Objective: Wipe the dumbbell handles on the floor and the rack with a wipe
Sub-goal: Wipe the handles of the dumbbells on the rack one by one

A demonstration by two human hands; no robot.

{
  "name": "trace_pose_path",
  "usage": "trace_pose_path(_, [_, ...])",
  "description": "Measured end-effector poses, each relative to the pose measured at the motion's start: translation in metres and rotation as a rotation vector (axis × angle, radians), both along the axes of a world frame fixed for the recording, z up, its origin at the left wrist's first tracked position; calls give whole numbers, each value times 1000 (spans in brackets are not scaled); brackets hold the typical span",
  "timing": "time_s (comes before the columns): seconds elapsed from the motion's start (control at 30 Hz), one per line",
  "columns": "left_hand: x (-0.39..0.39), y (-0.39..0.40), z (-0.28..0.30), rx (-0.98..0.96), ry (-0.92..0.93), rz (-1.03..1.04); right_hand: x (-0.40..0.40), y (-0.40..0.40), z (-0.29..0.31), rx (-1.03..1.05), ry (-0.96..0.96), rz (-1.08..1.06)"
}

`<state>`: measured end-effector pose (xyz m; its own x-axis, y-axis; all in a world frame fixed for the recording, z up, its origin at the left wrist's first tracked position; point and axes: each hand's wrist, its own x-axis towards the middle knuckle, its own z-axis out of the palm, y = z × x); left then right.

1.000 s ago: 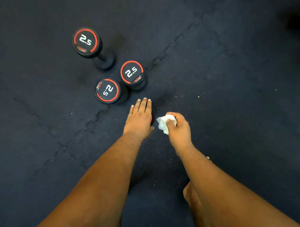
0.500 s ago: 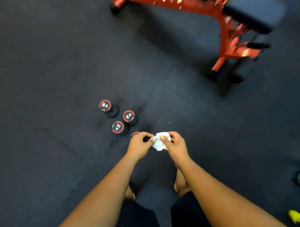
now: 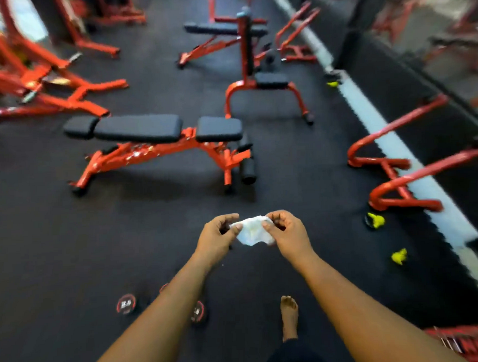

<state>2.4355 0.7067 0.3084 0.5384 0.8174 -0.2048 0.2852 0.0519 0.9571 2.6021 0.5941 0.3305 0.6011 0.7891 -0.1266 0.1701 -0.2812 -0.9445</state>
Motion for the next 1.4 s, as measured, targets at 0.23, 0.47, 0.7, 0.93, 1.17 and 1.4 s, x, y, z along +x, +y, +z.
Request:
trace_pose_path(0.23, [66, -72, 81, 180, 85, -451, 25, -132, 79, 114, 23, -224])
trace_pose_path(0.47, [140, -234, 137, 189, -62, -760, 58, -292, 116, 148, 23, -379])
trace_pose_path(0.7, [201, -418, 138, 271, -64, -925, 96, -482, 122, 305, 248, -598])
trace_pose_path(0.93, [261, -545, 132, 262, -80, -943, 121, -612, 118, 266, 192, -793])
trace_pose_path(1.17, [309, -593, 124, 355, -69, -1072, 131, -670, 107, 156, -48, -1042])
trace_pose_path(1.4, [362, -589, 112, 367, -132, -1412, 162, -675, 109, 153, -24, -1145])
